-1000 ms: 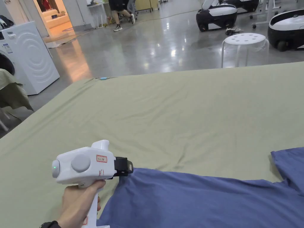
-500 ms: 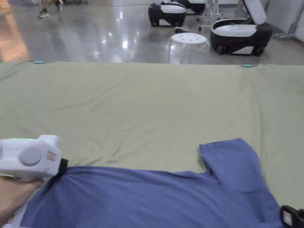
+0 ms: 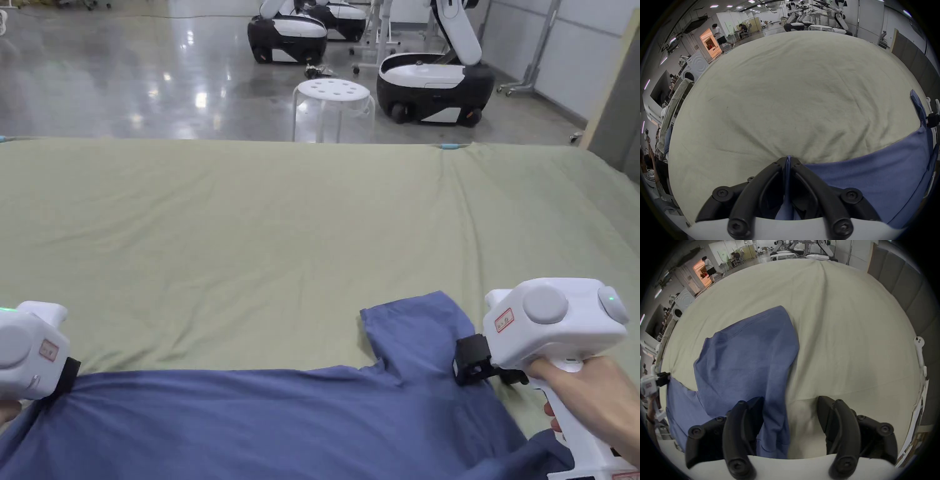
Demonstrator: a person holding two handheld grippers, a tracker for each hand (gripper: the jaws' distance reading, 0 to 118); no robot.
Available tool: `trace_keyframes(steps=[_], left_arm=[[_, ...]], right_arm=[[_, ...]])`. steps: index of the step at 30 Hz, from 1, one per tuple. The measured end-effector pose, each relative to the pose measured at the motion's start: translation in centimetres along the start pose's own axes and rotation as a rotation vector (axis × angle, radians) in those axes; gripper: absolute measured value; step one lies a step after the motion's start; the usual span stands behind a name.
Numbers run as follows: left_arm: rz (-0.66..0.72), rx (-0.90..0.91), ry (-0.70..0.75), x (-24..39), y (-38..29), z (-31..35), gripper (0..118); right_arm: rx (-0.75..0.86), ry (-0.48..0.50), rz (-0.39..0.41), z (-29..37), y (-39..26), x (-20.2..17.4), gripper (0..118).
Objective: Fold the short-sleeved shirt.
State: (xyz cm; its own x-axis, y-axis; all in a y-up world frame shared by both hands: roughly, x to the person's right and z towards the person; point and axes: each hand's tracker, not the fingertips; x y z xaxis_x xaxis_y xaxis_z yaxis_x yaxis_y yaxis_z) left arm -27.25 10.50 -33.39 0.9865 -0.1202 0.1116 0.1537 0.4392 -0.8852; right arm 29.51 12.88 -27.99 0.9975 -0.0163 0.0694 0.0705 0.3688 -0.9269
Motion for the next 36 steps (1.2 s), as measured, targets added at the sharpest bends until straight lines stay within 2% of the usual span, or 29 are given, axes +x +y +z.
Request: trace_keyframes(steps=[1,2,3,4,5,10,15,17,19,25,27,29,33,36], left_arm=[[0.004,0.001,0.0,0.0,0.0,0.0,7],[0.008,0.005,-0.001,-0.1,0.0,0.0,7],[0.013,0.01,-0.002,0.1,-0.3,0.3,7],[0.02,0.018,-0.008,-0.2,-0.4,0.6,7],[0.023,0.039,-0.013,-0.4,-0.6,1.2,6],[0.014,0.286,-0.137,-2.6,-4.0,9.3,6],[0.062,0.438,-0.268,-4.4,-11.5,19.1,6],[0.077,0.412,-0.283,-5.1,-14.9,21.0,6],[0.077,0.388,-0.321,-5.2,-18.6,21.8,6],[0.167,0.317,-0.32,-5.2,-27.9,20.2,6],[0.23,0.304,-0.343,-5.4,-29.3,19.8,6],[0.277,0.294,-0.34,-5.8,-30.4,19.2,6],[0.312,0.28,-0.353,-5.7,-31.0,18.4,6],[0.293,0.282,-0.34,-5.2,-31.2,18.4,6]], right_arm=[[0.014,0.004,0.031,1.0,-0.9,-0.5,44],[0.015,0.017,0.024,1.4,-1.1,-0.7,19],[0.023,0.044,0.025,1.6,-1.3,-0.7,5],[0.027,0.078,0.001,1.7,-1.6,-0.6,5],[0.045,0.049,-0.001,2.0,-2.0,-0.6,5],[0.22,0.114,0.017,7.8,-5.1,-0.4,4],[0.412,0.181,0.044,15.2,-11.4,0.2,4],[0.436,0.186,0.025,17.5,-15.7,0.5,4],[0.456,0.193,0.02,18.8,-20.1,0.8,4],[0.456,0.165,-0.026,18.6,-31.1,0.8,4],[0.439,0.151,-0.069,18.2,-32.9,1.2,4],[0.418,0.185,-0.113,17.5,-33.9,1.4,4],[0.392,0.143,-0.091,15.8,-34.5,0.5,4],[0.375,0.069,0.008,15.0,-34.6,-0.5,4]])
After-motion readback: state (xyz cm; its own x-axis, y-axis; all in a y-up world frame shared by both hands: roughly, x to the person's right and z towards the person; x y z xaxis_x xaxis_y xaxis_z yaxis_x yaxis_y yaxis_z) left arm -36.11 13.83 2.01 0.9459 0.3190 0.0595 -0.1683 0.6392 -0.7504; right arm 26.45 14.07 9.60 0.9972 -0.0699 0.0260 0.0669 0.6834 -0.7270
